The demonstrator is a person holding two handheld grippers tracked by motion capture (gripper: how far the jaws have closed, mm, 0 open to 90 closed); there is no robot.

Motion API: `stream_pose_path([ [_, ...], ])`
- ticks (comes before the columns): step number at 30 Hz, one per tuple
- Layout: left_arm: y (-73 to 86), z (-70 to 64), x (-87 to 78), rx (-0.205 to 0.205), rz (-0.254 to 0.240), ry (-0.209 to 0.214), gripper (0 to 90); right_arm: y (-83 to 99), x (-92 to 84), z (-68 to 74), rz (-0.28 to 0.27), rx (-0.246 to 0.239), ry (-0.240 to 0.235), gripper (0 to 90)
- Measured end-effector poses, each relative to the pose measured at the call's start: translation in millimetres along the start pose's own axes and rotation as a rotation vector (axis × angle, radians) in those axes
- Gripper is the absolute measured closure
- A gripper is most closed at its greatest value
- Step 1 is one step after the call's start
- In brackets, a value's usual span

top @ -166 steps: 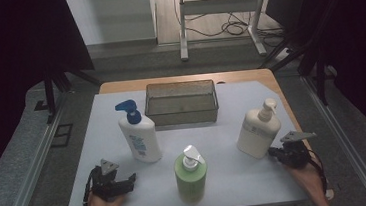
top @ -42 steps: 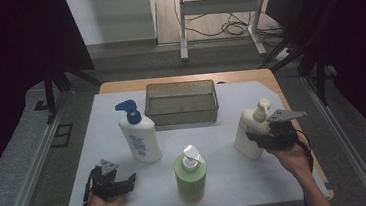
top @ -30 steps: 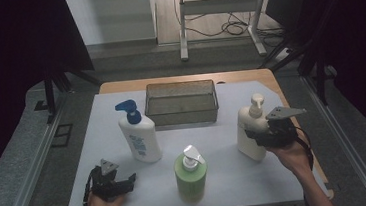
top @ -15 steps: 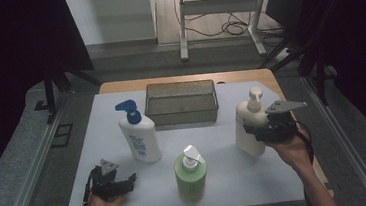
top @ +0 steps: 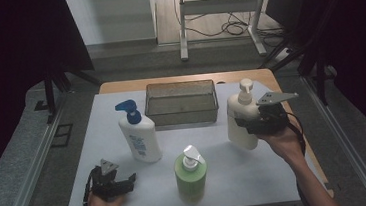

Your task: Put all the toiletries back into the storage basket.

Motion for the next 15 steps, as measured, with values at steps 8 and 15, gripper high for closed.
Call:
stream_pose_path([
  [8, 0.0, 0.0, 0.0, 0.0, 0.0, 0.001, 11.5, -16.7, 10.0, 5.9, -0.012, -0.009, -0.016, 39.1],
  [15, 0.0, 0.0, 0.0, 0.0, 0.0, 0.001, 11.5, -29.2, 17.9, 9.9, -0.022, -0.005, -0.025, 39.2],
])
Point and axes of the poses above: each handheld gripper's, and its own axes: x roughly forward along the jaws, y roughly out of its underside, z roughly to its left, the point moved 7 cm from there along x, roughly forward along the jaws, and after that the axes turned 12 degrees about -z, right-handed, at the moved point
